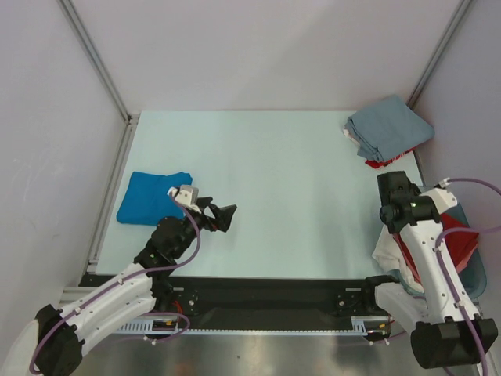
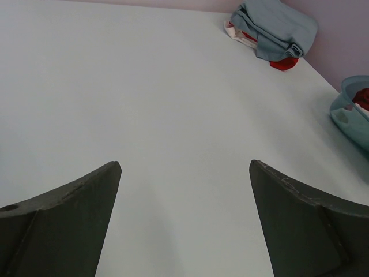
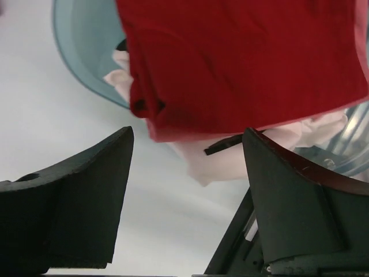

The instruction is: Fold and stack the t-shirts

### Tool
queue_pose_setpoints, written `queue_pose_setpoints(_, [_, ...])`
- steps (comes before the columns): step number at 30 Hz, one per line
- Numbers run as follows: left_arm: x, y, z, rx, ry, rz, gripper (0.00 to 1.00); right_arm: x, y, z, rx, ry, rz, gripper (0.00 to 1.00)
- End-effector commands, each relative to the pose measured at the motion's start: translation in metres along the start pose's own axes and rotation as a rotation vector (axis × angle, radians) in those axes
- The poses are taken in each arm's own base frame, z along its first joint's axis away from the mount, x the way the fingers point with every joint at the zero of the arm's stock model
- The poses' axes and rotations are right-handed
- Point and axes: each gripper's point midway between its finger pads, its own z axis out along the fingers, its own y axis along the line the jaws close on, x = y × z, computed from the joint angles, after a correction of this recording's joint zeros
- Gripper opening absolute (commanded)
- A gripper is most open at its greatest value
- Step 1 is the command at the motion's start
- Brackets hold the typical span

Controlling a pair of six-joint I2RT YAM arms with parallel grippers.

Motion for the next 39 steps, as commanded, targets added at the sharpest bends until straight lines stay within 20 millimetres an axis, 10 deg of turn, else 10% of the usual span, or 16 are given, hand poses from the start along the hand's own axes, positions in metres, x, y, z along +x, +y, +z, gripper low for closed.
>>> queue_pose_setpoints(1, [-0.008, -0.006, 0.002, 0.028, -0.034, -0.011, 1.0, -0.001, -0.022, 0.009, 0.058, 0.001, 0.062, 0.8])
queue_pose_setpoints(10, [-0.009, -0.008, 0.001, 0.033, -0.033, -0.016, 1.0, 0.019, -0.011, 0.039, 0.064, 0.079, 0.099, 0.63])
queue_pose_setpoints(13, [-0.008, -0.008, 0.002, 0.032, -0.026, -0.017, 1.0, 0.006, 0.0, 0.032, -0.018, 0.048, 0.11, 0.0])
queue_pose_setpoints(15, [-0.007, -0.008, 0.002, 0.035, -0.024, -0.016, 1.0, -0.014, 0.003, 0.019, -0.073, -0.004, 0.154, 0.0])
queue_pose_setpoints(22, [-0.007, -0.008, 0.003, 0.034, -0.022, -0.018, 1.0, -0.135, 0.079, -0.102, -0.559, -0.199, 0.101, 0.0])
queue_pose_setpoints(26, [-0.006, -0.007, 0.003, 0.029, -0.018, -0.014, 1.0, -0.143, 0.149, -0.234, -1.22, -0.151, -0.032, 0.0])
queue_pose_setpoints(30, [-0.005, -0.006, 0.004, 0.021, -0.014, -0.01, 1.0, -0.142, 0.176, -0.35, -1.591, -0.047, -0.144, 0.0])
queue_pose_setpoints(34, [-0.004, -0.005, 0.004, 0.015, -0.011, -0.008, 1.0, -0.143, 0.194, -0.377, -1.651, -0.048, -0.168, 0.0])
queue_pose_setpoints(39, [-0.005, -0.002, 0.004, 0.002, -0.014, -0.006, 1.0, -0.125, 0.225, -0.343, -1.585, -0.022, -0.207, 0.0])
